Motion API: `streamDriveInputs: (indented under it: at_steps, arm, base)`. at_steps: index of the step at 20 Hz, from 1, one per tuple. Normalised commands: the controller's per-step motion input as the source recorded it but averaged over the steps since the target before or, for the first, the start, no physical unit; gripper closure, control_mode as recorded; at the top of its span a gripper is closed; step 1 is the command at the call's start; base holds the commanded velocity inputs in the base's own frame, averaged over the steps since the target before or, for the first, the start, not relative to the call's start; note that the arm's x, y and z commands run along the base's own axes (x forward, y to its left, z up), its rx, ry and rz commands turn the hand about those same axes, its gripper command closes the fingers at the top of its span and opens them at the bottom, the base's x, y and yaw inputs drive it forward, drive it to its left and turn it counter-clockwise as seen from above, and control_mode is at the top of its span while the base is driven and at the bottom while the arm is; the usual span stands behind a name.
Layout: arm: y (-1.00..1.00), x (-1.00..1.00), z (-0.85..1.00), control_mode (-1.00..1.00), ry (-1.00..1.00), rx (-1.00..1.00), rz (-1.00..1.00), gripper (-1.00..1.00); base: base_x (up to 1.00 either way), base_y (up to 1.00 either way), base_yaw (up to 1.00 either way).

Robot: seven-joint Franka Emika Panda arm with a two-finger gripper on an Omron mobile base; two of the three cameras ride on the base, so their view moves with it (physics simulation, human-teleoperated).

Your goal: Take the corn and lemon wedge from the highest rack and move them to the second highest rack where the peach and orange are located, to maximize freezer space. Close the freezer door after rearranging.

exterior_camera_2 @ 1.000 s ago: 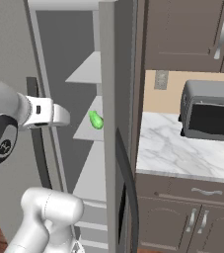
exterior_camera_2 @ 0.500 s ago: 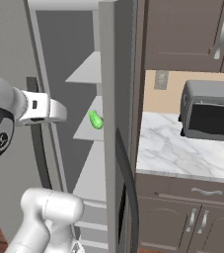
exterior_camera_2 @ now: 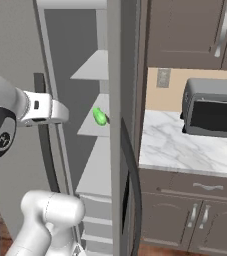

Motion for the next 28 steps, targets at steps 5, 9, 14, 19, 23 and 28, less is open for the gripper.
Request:
streamDriveInputs:
  at_steps: [5,9,14,19,23,28]
  arm:
    - [0.0,0.0,0.0,1.0,0.0,0.0,0.0,-1.0]
    - [0.0,0.0,0.0,1.0,0.0,0.0,0.0,-1.0]
    - [0.0,0.0,0.0,1.0,0.0,0.0,0.0,-1.0]
    - [0.0,0.0,0.0,1.0,0.0,0.0,0.0,-1.0]
    - [0.0,0.0,0.0,1.0,0.0,0.0,0.0,-1.0]
    - [0.0,0.0,0.0,1.0,0.0,0.0,0.0,-1.0]
  base:
    - [-0.98,0.0,0.02]
    - [-0.92,0.0,0.02]
    - [-0.8,-0.1,0.04]
    - [-0.44,-0.73,0.4]
    - [-0.32,-0.8,0.52]
    - [-0.36,-0.78,0.51]
